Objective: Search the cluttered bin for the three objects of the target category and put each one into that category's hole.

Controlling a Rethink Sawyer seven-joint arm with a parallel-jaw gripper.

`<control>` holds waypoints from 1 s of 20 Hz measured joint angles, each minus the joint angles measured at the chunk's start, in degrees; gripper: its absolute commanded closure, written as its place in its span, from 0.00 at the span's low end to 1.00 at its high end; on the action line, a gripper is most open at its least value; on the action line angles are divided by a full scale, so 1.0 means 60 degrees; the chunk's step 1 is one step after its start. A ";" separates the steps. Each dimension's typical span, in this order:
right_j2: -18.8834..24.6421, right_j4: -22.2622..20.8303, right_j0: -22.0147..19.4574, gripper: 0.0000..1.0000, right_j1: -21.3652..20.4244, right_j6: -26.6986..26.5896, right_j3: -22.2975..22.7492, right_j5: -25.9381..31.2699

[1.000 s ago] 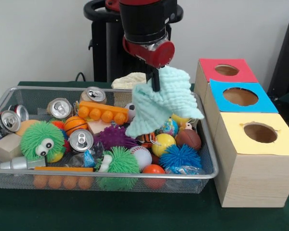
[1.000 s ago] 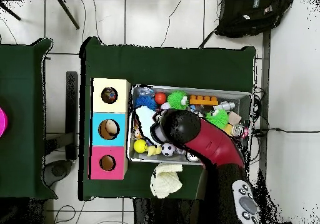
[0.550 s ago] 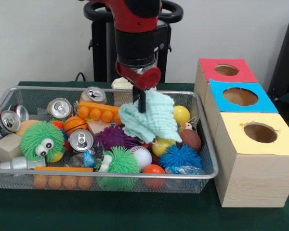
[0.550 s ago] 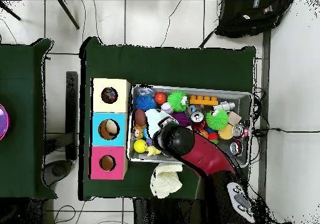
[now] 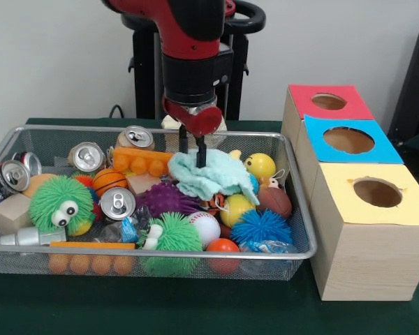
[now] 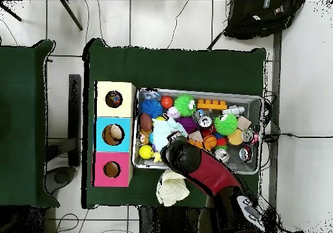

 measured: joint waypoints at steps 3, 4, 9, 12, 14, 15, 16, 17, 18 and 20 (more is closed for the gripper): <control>0.0023 0.0004 0.0002 0.00 0.0069 0.0000 0.0291 -0.0002; 0.0026 0.0002 0.0003 0.00 0.0081 0.0000 0.0362 -0.0002; 0.0022 0.0006 0.0029 0.00 0.0143 0.0000 0.0652 -0.0061; 0.0012 0.0006 0.0217 0.00 0.0186 0.0000 0.0750 -0.0176; 0.0008 0.0006 0.0336 0.00 0.0185 0.0000 0.0781 -0.0187; 0.0007 0.0006 0.0394 0.00 0.0183 0.0000 0.0795 -0.0187; 0.0005 0.0006 0.0460 0.00 0.0173 0.0000 0.0817 -0.0187; 0.0003 0.0006 0.0527 0.00 0.0163 0.0000 0.0838 -0.0187; 0.0003 0.0006 0.0567 0.00 0.0152 0.0000 0.0856 -0.0187; -0.0001 0.0006 0.0641 0.00 0.0126 0.0000 0.0890 -0.0187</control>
